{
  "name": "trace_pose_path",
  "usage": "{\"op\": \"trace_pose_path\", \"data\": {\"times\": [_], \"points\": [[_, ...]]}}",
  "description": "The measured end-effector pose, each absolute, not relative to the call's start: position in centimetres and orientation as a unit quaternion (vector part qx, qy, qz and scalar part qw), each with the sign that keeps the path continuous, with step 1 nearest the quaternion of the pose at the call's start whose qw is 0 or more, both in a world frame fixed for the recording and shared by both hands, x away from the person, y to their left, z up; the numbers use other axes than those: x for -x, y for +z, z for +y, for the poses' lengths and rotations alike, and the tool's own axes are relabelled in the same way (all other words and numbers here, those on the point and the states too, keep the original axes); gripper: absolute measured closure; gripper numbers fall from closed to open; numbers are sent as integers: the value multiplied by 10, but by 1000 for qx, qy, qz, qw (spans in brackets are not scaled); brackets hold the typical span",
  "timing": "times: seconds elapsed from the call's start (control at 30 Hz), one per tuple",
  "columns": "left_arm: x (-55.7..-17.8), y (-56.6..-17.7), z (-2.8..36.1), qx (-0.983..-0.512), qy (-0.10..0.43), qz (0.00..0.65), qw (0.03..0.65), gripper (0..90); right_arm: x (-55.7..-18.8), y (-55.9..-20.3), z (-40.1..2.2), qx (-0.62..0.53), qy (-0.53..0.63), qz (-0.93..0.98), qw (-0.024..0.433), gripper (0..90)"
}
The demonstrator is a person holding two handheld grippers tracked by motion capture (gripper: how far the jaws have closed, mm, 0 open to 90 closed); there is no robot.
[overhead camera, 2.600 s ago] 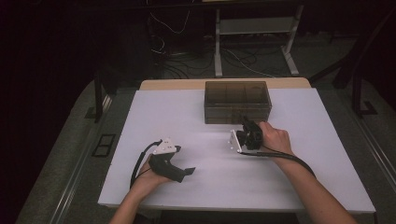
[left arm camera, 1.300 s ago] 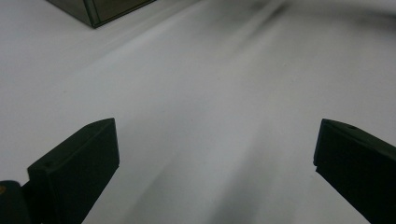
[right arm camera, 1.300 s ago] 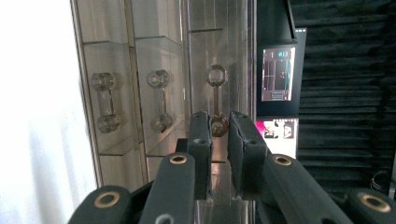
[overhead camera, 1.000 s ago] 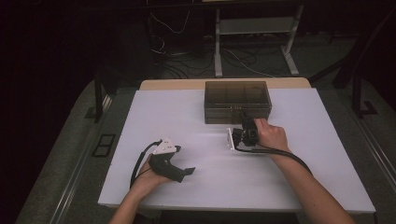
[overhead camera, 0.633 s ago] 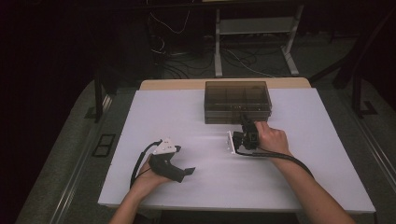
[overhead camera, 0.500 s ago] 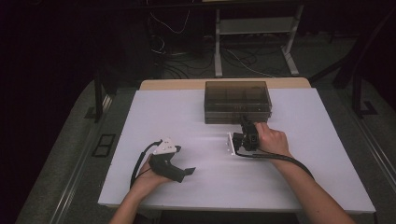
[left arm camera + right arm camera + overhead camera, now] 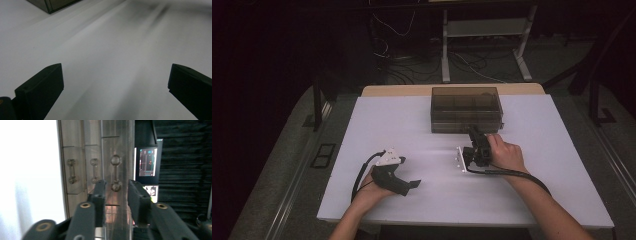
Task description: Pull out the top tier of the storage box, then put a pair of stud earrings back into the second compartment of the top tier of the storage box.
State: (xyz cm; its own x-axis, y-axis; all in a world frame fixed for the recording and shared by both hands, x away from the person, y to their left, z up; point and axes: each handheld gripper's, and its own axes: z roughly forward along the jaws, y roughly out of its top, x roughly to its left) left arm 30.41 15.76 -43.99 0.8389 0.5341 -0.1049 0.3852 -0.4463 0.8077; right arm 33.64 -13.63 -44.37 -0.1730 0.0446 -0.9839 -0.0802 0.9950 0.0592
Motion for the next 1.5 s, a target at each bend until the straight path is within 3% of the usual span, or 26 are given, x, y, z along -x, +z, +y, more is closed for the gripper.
{"op": "trace_pose_path", "data": {"times": [0.17,0.73,1.5], "points": [[-304,-440,157,-847,83,271,449,0,-331,-441,-139,9,66,766,639,550],[-304,-442,158,-849,85,274,444,0,-317,-436,-154,-4,96,782,616,397],[-306,-443,160,-849,91,273,443,0,-313,-440,-165,-57,149,811,563,318]]}}
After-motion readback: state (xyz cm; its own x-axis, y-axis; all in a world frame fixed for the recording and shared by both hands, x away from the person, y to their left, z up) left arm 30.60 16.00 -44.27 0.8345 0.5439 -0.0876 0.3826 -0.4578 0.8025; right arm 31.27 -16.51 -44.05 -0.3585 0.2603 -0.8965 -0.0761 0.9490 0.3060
